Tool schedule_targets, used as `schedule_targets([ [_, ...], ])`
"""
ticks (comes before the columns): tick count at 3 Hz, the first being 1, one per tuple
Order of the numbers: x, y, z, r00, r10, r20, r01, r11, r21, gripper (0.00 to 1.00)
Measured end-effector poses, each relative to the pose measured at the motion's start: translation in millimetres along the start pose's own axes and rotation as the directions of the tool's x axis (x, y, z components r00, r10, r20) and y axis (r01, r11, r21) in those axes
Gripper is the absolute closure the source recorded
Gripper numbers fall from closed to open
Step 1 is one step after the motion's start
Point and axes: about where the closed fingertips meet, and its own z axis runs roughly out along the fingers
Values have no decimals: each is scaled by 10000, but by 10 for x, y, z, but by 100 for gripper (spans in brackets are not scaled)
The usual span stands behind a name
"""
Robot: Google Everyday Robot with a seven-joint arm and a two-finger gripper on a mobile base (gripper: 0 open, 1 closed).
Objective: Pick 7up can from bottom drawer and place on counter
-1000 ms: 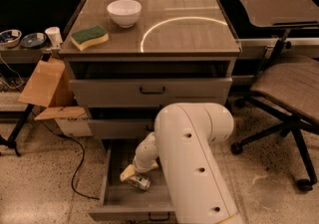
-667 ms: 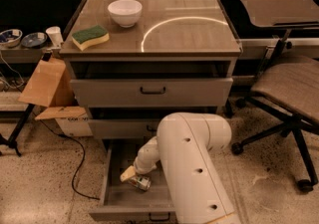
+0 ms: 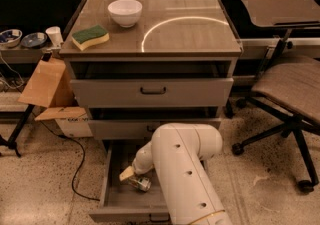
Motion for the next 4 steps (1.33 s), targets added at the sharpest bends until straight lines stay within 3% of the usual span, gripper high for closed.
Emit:
schedule_targets([
  [2,68,-130,238,9982,599,7,-599,9982,-75,0],
  [3,110,-192,291,9961,878,18,-878,9961,-123,17],
  [4,132,-249,252,9946,1033,98,-1032,9946,-69,41],
])
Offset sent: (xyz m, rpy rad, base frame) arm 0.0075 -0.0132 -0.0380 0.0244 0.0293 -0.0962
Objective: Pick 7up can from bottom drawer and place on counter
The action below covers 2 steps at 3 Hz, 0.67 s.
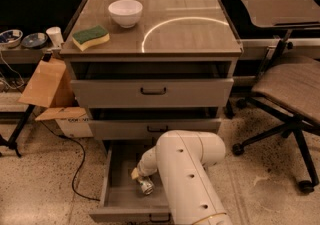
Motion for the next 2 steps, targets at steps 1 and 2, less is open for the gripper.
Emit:
schedule_targets([
  [1,-8,10,-38,10000,2,1,-2,10000,1,64],
  [2,41,-84,-116,9994,270,201,-274,9995,171,87],
])
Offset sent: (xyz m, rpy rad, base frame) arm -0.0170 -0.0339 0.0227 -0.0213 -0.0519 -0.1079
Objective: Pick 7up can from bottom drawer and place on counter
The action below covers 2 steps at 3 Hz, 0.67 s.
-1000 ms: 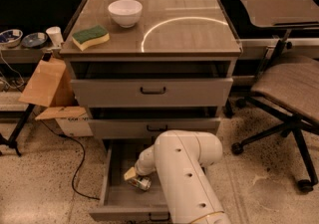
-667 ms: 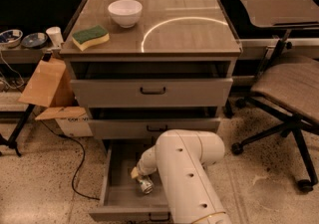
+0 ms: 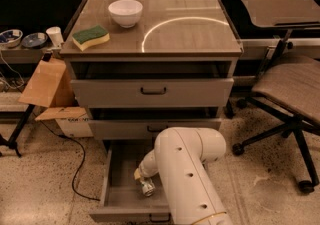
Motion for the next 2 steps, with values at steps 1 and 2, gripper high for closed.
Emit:
schedule_targets([
  [1,-22,-130,-311,9981,449,429,-457,9988,172,100],
  [2,-259,-321,-987,9907,591,1230,-647,9970,422,100],
])
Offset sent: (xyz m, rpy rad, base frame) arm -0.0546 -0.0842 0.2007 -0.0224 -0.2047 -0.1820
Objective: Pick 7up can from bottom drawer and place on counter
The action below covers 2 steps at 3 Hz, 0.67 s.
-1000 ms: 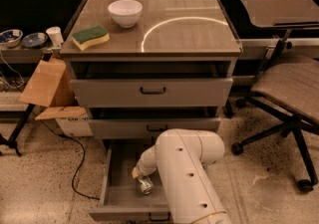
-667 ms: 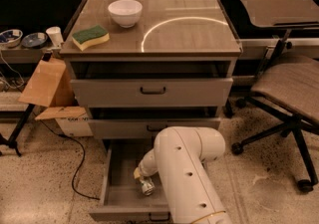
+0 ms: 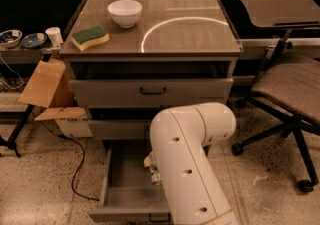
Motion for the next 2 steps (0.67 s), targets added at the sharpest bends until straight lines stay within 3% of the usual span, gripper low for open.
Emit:
schedule_targets([
  [1,-298,-184,-816,9989,232,397,-260,9972,706,100],
  [2,-234,-230,-1559,9987,430,288,-464,9902,1320,100],
])
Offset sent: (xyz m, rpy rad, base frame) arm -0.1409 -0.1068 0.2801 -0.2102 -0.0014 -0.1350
